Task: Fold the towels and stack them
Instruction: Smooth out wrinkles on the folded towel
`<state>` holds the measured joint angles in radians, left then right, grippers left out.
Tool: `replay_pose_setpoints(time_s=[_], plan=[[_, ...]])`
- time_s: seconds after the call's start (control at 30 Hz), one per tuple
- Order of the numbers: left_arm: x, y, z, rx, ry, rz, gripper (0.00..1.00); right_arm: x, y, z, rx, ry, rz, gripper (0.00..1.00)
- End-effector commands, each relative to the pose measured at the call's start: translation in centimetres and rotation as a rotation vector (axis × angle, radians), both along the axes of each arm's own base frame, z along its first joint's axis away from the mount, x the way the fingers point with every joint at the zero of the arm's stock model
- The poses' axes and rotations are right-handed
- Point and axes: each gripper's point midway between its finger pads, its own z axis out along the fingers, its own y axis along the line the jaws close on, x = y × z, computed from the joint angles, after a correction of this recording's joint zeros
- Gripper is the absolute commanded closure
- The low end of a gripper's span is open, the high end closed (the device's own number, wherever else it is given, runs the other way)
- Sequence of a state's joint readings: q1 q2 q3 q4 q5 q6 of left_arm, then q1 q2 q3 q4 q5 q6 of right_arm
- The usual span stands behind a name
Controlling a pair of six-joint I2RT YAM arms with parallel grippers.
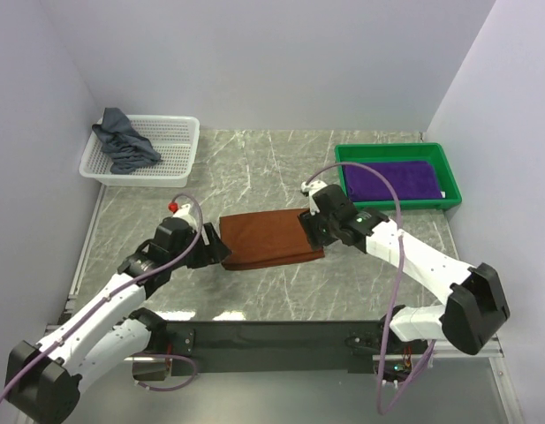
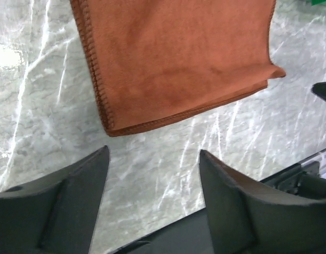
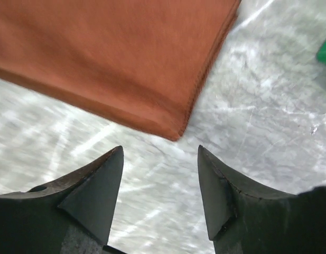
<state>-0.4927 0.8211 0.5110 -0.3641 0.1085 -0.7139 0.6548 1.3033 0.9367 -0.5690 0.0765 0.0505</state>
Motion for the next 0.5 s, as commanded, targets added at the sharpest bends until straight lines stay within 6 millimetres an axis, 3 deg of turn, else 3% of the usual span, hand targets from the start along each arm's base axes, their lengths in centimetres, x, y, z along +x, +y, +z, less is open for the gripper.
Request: replay_pose_setpoints(time_s=[0.0,0.03,0.07,0.2,0.3,0.47], plan=[[1.4,-1.1,3.2,-0.062,-0.052,0.011,0.29,1.7,2.3,3.8,0.198,-0.063,-0.115,0.38],[2.1,-1.5,3.3,-0.059,-0.052,0.009,0.31,2.7,2.8,4.6,0.247,-0.09,-0.142,0.4],[3.0,-2.1,4.7,-0.074,-0.075,0.005,0.34,3.3,3.0,4.9,0.276,-0.101,-0.169,0.49],[5.6,-4.2,5.7,-0.081,-0.092,-0.022,0.47,5.6,3.7,4.5,0.378,-0.114,-0.323,0.5],[6.9,-5.3,4.2,-0.072,-0.072,-0.03,0.52,6.7,3.5,2.9,0.446,-0.099,-0.401,0.5],[6.4,-5.3,-2.0,-0.01,0.041,-0.03,0.57,5.8,2.2,-2.2,0.496,-0.011,-0.483,0.47]])
